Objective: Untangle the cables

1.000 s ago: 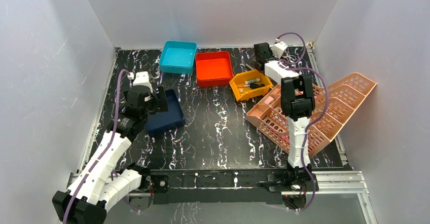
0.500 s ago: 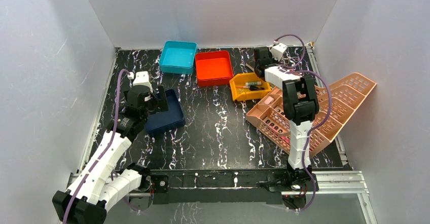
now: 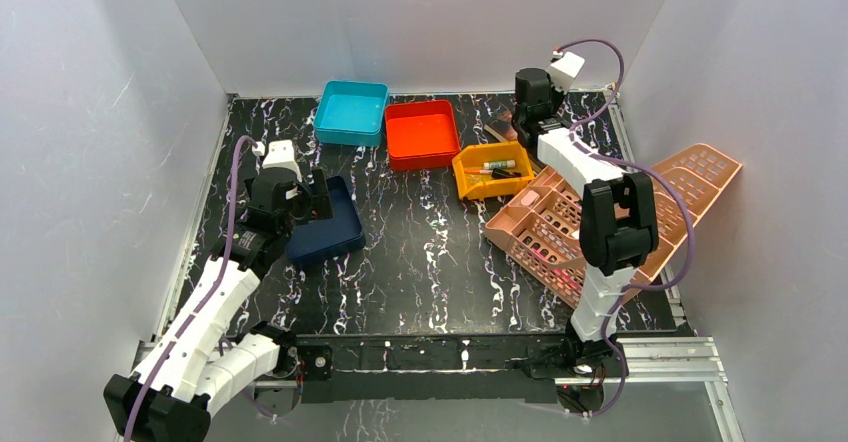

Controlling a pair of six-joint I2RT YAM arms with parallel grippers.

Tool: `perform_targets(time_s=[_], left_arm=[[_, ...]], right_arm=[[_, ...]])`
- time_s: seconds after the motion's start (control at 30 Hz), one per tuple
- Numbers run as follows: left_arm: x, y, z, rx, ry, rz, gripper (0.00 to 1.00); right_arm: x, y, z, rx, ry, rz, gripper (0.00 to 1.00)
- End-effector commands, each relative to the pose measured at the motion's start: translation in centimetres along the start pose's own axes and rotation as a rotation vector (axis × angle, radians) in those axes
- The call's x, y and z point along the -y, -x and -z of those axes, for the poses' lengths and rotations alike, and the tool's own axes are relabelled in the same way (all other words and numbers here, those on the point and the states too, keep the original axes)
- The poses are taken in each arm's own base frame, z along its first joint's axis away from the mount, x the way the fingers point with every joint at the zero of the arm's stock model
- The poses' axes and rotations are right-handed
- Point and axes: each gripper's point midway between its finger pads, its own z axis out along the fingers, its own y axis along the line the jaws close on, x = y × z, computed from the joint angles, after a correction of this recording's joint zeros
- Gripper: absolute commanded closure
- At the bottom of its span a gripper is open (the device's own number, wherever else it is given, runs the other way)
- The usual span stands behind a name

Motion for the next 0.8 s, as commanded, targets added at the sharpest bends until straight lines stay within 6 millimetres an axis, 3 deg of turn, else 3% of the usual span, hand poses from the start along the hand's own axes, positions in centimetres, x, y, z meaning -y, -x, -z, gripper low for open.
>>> perform_targets(time_s=[0.0, 0.23, 0.3, 0.6, 0.77], left_arm=[[0.0, 0.3, 0.1, 0.011, -0.006, -0.004, 0.02], [0.0, 0.2, 0.0, 0.007, -0.006, -0.006, 0.02], [0.0, 0.2, 0.0, 0.006, -0.006, -0.007, 0.02], [-0.1, 0.3, 0.1, 0.014, -0.002, -0.004, 0.01], [-0.1, 0.4, 0.1, 0.013, -0.002, -0.004, 0.02]], right_arm=[[-1.1, 3.7, 2.1, 0.072, 0.069, -0.011, 1.0], [-4.0, 8.2, 6.5, 0.159, 0.196, 0.047, 1.0], [-5.1, 9.8, 8.5, 0.186, 0.238, 0.061, 1.0], [-9.3, 13.5, 18.2, 0.26, 0.436, 0.082, 1.0], [-11.0, 14.2, 23.5, 0.244, 0.584, 0.104, 1.0]])
